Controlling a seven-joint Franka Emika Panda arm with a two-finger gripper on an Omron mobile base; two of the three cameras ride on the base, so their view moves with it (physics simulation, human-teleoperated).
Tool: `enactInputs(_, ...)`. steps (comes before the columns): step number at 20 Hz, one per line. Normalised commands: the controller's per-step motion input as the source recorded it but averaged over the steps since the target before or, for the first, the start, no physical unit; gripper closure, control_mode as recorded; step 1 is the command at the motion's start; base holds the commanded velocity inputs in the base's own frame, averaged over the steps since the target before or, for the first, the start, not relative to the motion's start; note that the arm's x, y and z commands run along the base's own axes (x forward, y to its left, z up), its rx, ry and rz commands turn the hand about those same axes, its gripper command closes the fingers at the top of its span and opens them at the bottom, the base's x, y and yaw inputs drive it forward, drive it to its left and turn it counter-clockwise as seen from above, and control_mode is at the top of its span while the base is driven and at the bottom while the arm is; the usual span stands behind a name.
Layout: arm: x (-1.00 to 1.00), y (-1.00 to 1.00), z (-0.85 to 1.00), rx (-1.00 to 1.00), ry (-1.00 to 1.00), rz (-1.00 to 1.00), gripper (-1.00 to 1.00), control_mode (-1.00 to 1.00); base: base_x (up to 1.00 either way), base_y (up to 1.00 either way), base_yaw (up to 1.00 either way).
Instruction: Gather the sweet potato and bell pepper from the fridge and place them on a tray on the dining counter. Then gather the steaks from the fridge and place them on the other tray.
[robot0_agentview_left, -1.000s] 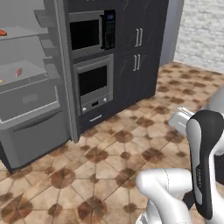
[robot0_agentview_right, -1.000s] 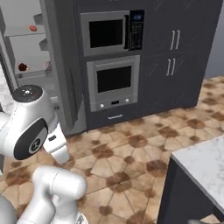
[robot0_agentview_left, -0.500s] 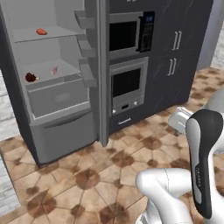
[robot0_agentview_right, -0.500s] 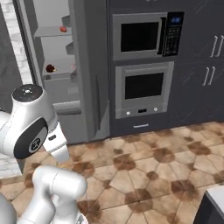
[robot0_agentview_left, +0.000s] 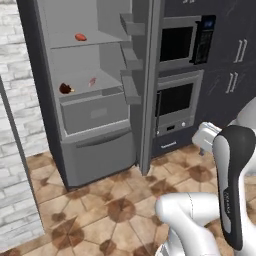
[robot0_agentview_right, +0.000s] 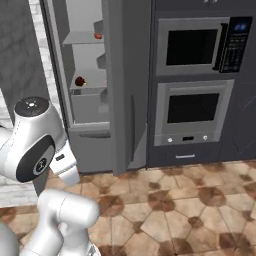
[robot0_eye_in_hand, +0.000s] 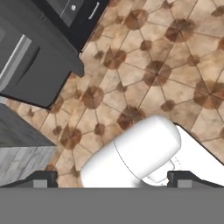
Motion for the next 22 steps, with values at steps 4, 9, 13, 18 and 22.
enactInputs(4, 0.0, 0.0, 0.0, 0.0, 0.0, 0.0, -1.0, 1.0, 0.54, 0.33, 0.21)
enactInputs(9, 0.0, 0.0, 0.0, 0.0, 0.0, 0.0, -1.0, 1.0, 0.5, 0.36, 0.16)
enactInputs(13, 0.0, 0.0, 0.0, 0.0, 0.0, 0.0, -1.0, 1.0, 0.55, 0.43, 0.12)
enactInputs(18, 0.0, 0.0, 0.0, 0.0, 0.0, 0.0, -1.0, 1.0, 0.5, 0.44, 0.05)
enactInputs(22, 0.0, 0.0, 0.0, 0.0, 0.0, 0.0, -1.0, 1.0, 0.52, 0.25, 0.02)
